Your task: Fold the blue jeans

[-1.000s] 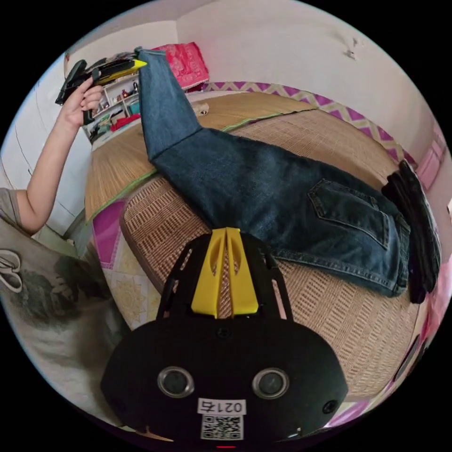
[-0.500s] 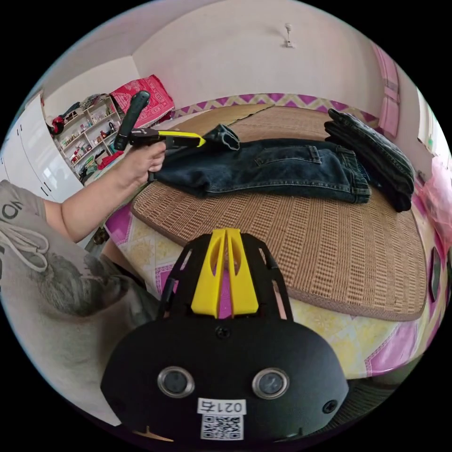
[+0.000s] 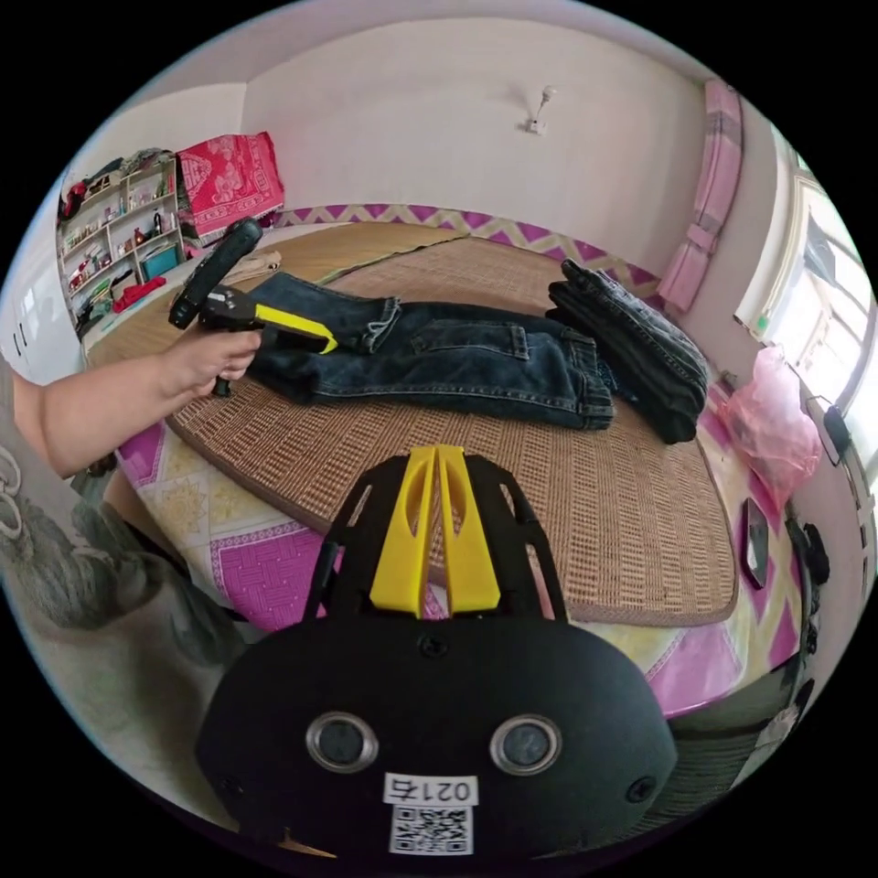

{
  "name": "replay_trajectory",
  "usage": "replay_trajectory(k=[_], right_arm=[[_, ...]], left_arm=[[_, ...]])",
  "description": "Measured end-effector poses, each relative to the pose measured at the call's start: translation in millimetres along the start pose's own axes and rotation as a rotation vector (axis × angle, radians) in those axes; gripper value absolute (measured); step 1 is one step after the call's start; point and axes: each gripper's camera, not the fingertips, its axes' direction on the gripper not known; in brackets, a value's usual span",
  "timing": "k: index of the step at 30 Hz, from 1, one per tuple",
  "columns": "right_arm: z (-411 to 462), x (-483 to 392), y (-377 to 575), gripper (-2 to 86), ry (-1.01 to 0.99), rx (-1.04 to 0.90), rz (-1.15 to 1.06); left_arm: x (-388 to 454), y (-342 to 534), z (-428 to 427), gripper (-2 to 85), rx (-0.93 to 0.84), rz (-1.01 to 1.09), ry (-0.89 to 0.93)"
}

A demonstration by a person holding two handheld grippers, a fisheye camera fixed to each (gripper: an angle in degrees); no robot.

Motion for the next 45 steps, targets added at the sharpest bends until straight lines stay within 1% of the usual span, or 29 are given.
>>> replay_trajectory(k=[2,4,6,7,9,10,11,12,15,17,19,21,22,23,25,28,30,31,33,34,36,37,38,39,40,42,43,44,45], right_arm=[[3.6,22.7,-4.4,0.6,-0.024,-0.001,0.054],[8.4,56.4,-7.3,4.1,-0.032,0.000,0.148],[19.3,112.4,-7.2,11.4,-0.016,-0.016,0.322],[23.3,126.8,-7.1,12.9,-0.026,-0.027,0.370],[38.6,186.7,4.1,14.0,-0.180,0.012,0.606],[44.0,200.4,9.4,14.1,-0.231,0.026,0.679],[57.5,224.7,24.1,14.4,-0.351,0.060,0.835],[73.6,240.5,40.7,14.6,-0.460,0.083,0.986],[99.7,242.3,68.9,14.1,-0.567,0.156,1.226],[105.2,233.9,74.2,13.3,-0.586,0.211,1.311],[117.2,225.7,70.0,11.7,-0.618,0.227,1.356],[134.2,214.6,64.7,7.2,-0.642,0.258,1.419],[136.0,211.7,63.3,6.3,-0.634,0.258,1.436],[136.4,205.9,58.1,4.7,-0.624,0.259,1.441],[122.6,196.2,38.8,3.4,-0.574,0.250,1.382],[59.6,150.6,-37.6,2.6,-0.428,0.307,1.110],[-3.2,68.1,-135.4,2.3,-0.269,0.344,0.772],[-16.5,39.7,-161.3,2.4,-0.228,0.348,0.676],[-49.1,-90.6,-250.3,2.5,-0.091,0.351,0.314],[-51.9,-126.3,-268.5,2.5,-0.064,0.348,0.230],[-44.4,-266.1,-319.5,2.6,0.015,0.339,-0.053],[-39.0,-298.8,-327.0,2.6,0.026,0.339,-0.111],[-26.6,-358.6,-336.8,2.7,0.036,0.336,-0.212],[-12.1,-414.7,-340.0,2.8,0.034,0.338,-0.304],[-3.5,-440.9,-339.7,2.9,0.031,0.336,-0.349],[51.1,-533.9,-329.5,3.1,0.011,0.243,-0.528],[70.7,-553.9,-325.0,3.1,0.007,0.190,-0.573],[109.8,-586.3,-313.2,3.2,0.004,0.085,-0.651],[132.5,-605.8,-299.9,3.2,0.013,0.054,-0.684]], left_arm=[[-10.0,7.3,-0.4,0.3,0.009,0.003,0.026],[-24.1,15.3,-5.4,0.9,0.037,-0.016,0.080],[-42.8,24.4,-12.0,2.2,0.070,-0.027,0.199],[-57.1,30.1,-15.3,4.3,0.078,-0.038,0.291],[-81.2,39.6,-19.5,8.2,0.077,-0.075,0.394],[-99.4,49.4,-26.3,9.9,0.112,-0.109,0.454],[-120.3,61.6,-34.4,10.0,0.151,-0.160,0.477],[-131.1,68.1,-38.2,10.1,0.168,-0.188,0.477],[-184.6,100.7,-51.7,8.6,0.217,-0.296,0.434],[-222.2,123.6,-48.3,7.7,0.196,-0.342,0.355],[-248.6,140.6,-32.1,6.5,0.158,-0.377,0.329],[-271.6,158.0,0.3,4.8,0.076,-0.415,0.351],[-284.2,171.9,25.5,1.9,0.010,-0.452,0.370],[-294.2,189.0,41.8,0.2,-0.002,-0.485,0.356],[-306.7,212.8,53.5,-0.5,0.042,-0.502,0.407],[-321.1,233.0,64.4,-0.9,0.039,-0.520,0.441],[-327.2,245.0,68.9,-0.9,0.042,-0.524,0.450],[-333.6,254.5,73.1,-0.9,0.047,-0.534,0.471],[-346.8,272.1,81.5,-0.9,0.063,-0.563,0.531],[-356.8,285.7,87.4,-0.9,0.083,-0.587,0.585],[-369.1,308.1,88.4,-0.9,0.159,-0.617,0.672],[-379.1,328.8,79.8,-0.9,0.263,-0.652,0.755],[-391.3,355.0,67.2,-0.9,0.400,-0.696,0.873],[-397.0,368.8,60.5,-0.9,0.458,-0.716,0.919],[-407.0,395.9,47.8,-0.9,0.520,-0.762,0.952],[-418.3,432.0,31.2,-0.9,0.481,-0.815,0.886],[-423.5,452.6,23.0,-0.9,0.441,-0.821,0.843],[-427.4,471.7,17.7,-0.9,0.419,-0.819,0.826],[-428.8,479.9,16.1,-0.9,0.410,-0.818,0.823]])
